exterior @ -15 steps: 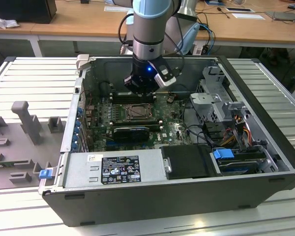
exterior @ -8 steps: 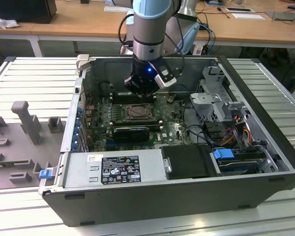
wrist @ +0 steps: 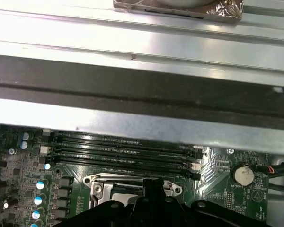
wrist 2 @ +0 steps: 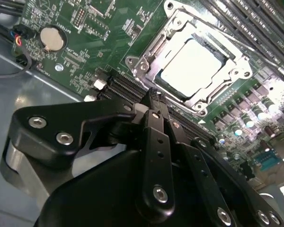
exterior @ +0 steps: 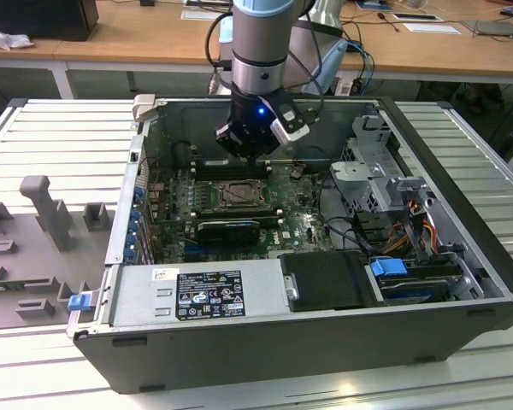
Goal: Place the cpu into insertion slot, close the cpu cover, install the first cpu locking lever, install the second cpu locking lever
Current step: 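Install the second cpu locking lever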
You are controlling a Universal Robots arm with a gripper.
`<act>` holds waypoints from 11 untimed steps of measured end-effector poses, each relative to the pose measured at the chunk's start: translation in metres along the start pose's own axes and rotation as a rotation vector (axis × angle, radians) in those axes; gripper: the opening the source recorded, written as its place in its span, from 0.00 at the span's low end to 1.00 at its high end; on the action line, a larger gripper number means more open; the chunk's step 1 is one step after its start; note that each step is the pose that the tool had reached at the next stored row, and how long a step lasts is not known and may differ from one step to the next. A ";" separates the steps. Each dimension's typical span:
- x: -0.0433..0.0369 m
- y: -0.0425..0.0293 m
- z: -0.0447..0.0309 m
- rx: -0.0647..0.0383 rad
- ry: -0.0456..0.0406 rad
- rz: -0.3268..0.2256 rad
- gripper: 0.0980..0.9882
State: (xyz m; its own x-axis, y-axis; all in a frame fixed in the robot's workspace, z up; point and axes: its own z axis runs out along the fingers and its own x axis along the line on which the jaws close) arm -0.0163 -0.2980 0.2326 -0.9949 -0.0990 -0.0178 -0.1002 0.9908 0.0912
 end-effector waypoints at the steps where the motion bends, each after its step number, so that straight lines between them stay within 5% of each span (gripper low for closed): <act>1: 0.0003 -0.0029 -0.0003 0.000 0.0000 0.000 0.01; 7: 0.0021 -0.0202 -0.0009 0.000 0.0000 0.000 0.01; 11: 0.0023 -0.0221 -0.0017 0.000 0.0002 0.000 0.01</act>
State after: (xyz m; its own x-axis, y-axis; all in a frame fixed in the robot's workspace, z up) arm -0.0163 -0.3202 0.2322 -0.9950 -0.0985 -0.0176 -0.0997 0.9909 0.0909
